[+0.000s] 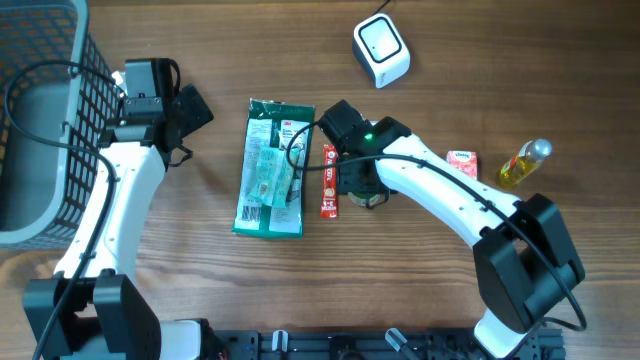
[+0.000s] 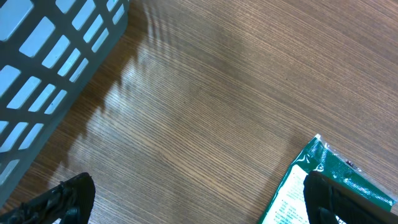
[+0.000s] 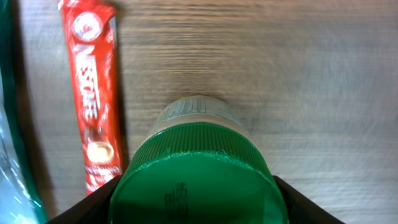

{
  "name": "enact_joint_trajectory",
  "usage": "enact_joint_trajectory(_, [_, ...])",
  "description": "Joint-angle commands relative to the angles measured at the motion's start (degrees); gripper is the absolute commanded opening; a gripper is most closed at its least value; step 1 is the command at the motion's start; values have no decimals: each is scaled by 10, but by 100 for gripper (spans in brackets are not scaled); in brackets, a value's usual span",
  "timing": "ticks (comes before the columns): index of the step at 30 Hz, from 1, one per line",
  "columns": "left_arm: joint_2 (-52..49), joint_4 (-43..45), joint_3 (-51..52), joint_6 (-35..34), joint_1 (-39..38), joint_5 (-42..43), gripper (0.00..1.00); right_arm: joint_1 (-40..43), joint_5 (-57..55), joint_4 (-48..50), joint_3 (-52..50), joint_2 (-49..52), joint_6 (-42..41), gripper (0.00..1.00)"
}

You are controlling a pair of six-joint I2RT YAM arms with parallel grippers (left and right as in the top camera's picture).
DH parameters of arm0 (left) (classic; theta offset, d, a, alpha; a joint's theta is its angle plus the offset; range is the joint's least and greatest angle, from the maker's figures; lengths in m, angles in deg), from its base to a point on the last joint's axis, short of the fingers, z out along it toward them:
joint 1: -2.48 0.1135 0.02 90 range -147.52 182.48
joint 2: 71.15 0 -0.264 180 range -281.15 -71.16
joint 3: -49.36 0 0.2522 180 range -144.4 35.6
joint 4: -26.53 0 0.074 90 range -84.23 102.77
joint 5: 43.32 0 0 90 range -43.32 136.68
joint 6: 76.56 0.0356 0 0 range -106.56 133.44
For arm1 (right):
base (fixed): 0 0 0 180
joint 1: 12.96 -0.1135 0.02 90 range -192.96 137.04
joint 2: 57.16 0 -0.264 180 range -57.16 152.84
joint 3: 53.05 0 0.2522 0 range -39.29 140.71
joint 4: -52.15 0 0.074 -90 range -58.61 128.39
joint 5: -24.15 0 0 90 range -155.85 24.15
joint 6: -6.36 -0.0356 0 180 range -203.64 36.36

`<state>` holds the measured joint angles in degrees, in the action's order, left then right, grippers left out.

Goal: Scan the item barcode
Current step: 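Lower the right gripper and grasp the green-lidded jar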

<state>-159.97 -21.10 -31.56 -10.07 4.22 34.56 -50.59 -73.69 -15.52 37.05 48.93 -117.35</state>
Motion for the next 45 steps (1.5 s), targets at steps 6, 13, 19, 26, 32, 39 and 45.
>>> enact_joint_trajectory(6, [0, 0, -7, -10, 2, 1, 100, -1, -38, -5, -3, 10, 176, 61])
enact_joint_trajectory(13, [0, 0, -7, -10, 2, 1, 100, 1, -37, -5, -3, 10, 165, 100])
enact_joint_trajectory(19, [0, 0, -7, -10, 2, 1, 100, 23, 24, -1, -2, 9, -43, 98])
enact_joint_trajectory(26, [0, 0, -7, -10, 2, 1, 100, 42, 90, 6, -2, 10, -85, 84])
enact_joint_trajectory(32, [0, 0, -7, -10, 2, 1, 100, 42, 85, 3, -2, 10, -52, 68])
enact_joint_trajectory(39, [0, 0, -7, -10, 2, 1, 100, 42, 60, 2, -2, 10, 23, 70])
enact_joint_trajectory(45, [0, 0, -7, -10, 2, 1, 100, 42, 45, 2, -2, 10, 23, 72])
